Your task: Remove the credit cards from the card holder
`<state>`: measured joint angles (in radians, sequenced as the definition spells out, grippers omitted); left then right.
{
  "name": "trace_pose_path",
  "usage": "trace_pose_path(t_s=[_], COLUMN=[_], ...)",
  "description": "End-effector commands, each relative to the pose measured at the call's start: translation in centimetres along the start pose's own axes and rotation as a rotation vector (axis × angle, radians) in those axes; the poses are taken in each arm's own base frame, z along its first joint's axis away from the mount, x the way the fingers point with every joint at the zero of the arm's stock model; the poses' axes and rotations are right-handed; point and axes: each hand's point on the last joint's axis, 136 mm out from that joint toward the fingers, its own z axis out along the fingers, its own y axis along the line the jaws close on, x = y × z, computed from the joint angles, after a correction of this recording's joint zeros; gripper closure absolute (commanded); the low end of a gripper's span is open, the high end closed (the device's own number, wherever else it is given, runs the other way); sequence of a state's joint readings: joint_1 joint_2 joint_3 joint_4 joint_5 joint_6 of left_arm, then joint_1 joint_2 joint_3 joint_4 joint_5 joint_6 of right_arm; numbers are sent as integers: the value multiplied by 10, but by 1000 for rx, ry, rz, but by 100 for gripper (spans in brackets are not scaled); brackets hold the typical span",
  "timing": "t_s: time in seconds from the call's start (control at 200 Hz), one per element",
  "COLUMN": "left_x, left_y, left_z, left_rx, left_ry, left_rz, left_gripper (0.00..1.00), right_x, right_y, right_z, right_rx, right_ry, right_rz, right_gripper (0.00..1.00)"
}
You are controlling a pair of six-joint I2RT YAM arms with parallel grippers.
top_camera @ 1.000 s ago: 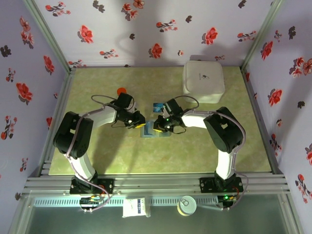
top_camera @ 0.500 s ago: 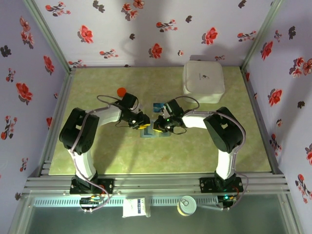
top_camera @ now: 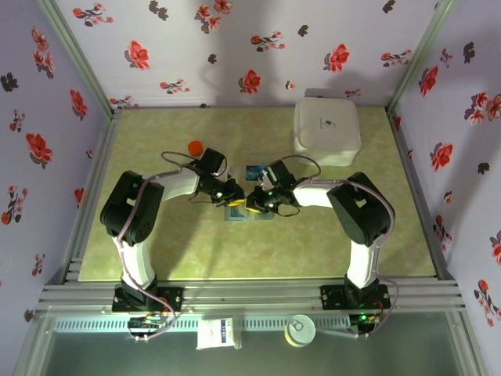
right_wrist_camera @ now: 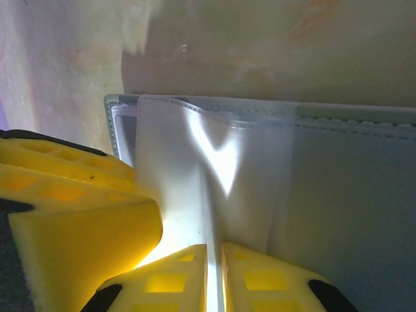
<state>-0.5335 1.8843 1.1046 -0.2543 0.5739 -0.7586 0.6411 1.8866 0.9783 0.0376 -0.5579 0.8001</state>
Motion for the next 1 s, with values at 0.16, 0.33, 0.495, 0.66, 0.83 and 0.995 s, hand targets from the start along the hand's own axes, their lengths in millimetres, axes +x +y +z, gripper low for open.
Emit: trace_pose_path(t_s=[0.16,0.33,0.495,0.66,0.83,0.995], left_x=[-3,-2,1,4,7,9], left_y=[-19,-30,-43,-51,-62,-69], left_z=[-6,-10,-9,-3,5,15], left_rx=[40,56,71,76,82,87], left_ry=[-3,-2,6,19,34,55], left_rz=[8,25,47,60,75,90], left_gripper=[84,80,73,66,61,57], right_x=[-6,-16,-21,-23,-25,-28], right_y=[18,15,8,2,-5,-12], right_z=[-29,-53,-71,-83,-95,-110], right_rx=[-40,-23,-14,-3,17,43], right_ry=[-73,-154,-207,-243,-278,-321], right_rz=[-4,-4,11,24,34,42], right_gripper=[81,81,81,81,80,79])
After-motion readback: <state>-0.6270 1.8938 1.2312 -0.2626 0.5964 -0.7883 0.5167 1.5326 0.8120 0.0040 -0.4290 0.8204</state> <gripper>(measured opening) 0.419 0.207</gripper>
